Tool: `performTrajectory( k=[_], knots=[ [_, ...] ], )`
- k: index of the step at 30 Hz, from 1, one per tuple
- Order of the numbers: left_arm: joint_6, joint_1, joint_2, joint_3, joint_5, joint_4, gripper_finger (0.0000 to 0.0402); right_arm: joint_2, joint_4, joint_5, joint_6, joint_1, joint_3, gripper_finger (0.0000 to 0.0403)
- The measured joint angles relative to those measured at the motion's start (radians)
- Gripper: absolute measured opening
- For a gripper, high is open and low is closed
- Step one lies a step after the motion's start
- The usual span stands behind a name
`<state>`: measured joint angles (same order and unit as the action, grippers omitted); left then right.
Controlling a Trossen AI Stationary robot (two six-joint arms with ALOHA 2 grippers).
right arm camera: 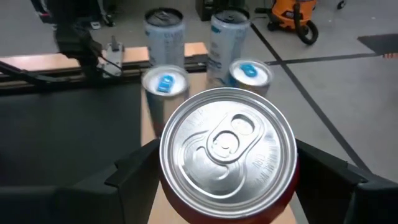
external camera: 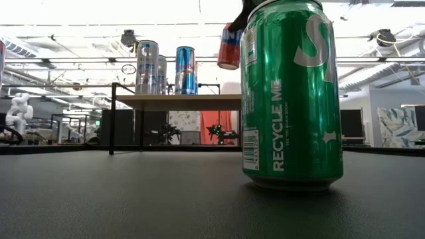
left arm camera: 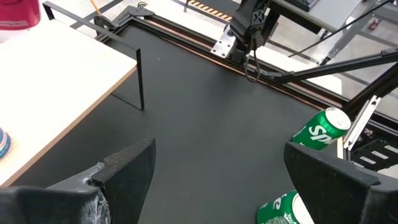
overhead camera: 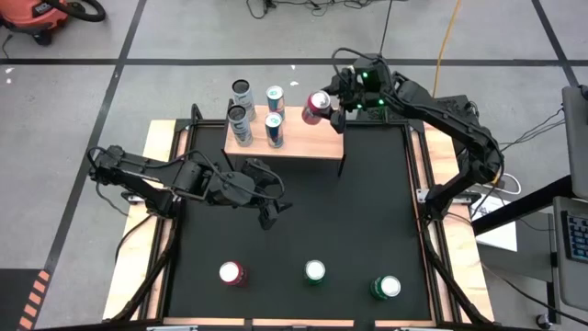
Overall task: Place canned beverage on shelf
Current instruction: Put the right orange soda can on the shelf
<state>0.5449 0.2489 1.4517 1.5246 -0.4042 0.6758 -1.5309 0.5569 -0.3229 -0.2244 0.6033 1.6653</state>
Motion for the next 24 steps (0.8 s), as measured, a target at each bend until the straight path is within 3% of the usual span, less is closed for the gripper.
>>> performTrajectory(
  k=[12,24],
  knots=[
    [0.001,-0.001,0.0,0.0,0.001,0.017,0.0358,-0.096,-0.031,-0.07,-0.033,0.054,0.005,0.0288],
    [0.003,0.0,0.0,0.0,0.002,0.015,0.0358,-0.252,0.026,-0.133,-0.088,0.077,0.186,0.0288]
  ],
)
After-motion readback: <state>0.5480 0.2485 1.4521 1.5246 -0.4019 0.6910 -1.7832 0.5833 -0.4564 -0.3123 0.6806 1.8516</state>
